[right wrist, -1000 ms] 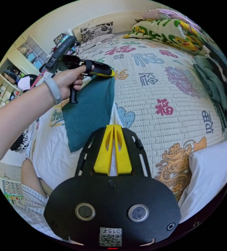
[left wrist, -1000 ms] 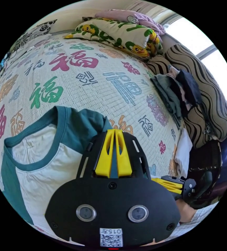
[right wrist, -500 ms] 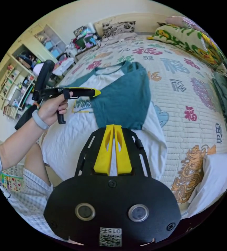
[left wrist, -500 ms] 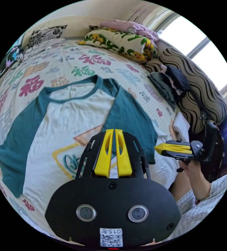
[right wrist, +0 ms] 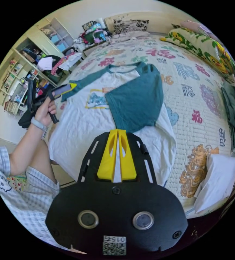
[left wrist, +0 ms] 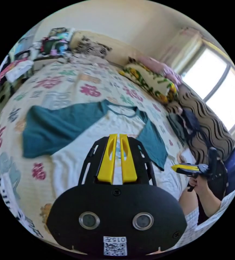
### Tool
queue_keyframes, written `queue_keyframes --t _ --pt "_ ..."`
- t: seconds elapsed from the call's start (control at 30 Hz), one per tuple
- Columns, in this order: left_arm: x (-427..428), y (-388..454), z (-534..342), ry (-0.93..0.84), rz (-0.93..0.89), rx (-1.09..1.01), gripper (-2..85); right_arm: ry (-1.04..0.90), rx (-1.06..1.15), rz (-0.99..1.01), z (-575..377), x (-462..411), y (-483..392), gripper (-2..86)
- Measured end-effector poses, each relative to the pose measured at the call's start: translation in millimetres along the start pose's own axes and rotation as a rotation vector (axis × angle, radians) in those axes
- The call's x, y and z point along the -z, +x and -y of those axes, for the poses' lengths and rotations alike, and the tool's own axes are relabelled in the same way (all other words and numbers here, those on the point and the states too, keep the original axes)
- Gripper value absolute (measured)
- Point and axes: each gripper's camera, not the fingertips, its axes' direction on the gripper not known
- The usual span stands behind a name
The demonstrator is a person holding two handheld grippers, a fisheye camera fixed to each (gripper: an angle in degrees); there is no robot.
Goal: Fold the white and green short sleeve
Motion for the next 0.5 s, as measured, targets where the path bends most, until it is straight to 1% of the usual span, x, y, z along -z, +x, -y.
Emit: queue_keyframes --t 0.03,0.07,0.13,0.17,0.2,0.27,0.33,0.4,0.47,0.5 --pt "37.8 -23.8 -15.0 0.068 0.062 0.056 3.9 0.015 0.026 0.022 14.4 -2.4 -12.2 -0.5" --pt "55.3 -36.2 -23.1 0.097 0.098 0.087 4.7 0.018 0.041 0.034 22.5 -4.5 -19.0 -0.5" --pt "112.1 -88.5 -55.2 0.175 0.228 0.222 7.0 0.020 0.103 0.075 58.5 -18.7 -50.1 -0.5" --pt "122.6 -102.0 -62.6 0.184 0.249 0.259 7.4 0.021 0.124 0.081 67.8 -23.5 -59.3 -0.5" --pt "140.5 -129.1 -76.0 0.189 0.263 0.339 8.2 0.017 0.175 0.089 87.3 -34.8 -80.1 -0.5" --pt "161.0 -165.0 -94.2 0.211 0.243 0.448 8.9 -0.011 0.247 0.092 117.1 -55.5 -113.6 -0.4" --pt "176.9 -200.5 -111.9 0.252 0.184 0.561 9.6 -0.046 0.343 0.094 156.8 -85.8 -161.9 -0.4" --pt "182.4 -217.7 -117.0 0.268 0.160 0.613 9.4 -0.056 0.406 0.102 186.1 -107.9 -196.7 -0.3" --pt "186.0 -230.8 -117.8 0.285 0.120 0.648 7.1 -0.069 0.458 0.105 216.2 -131.0 -229.6 -0.2" --pt "189.2 -236.9 -117.4 0.297 0.113 0.659 4.3 -0.075 0.481 0.102 235.3 -146.3 -249.1 0.0"
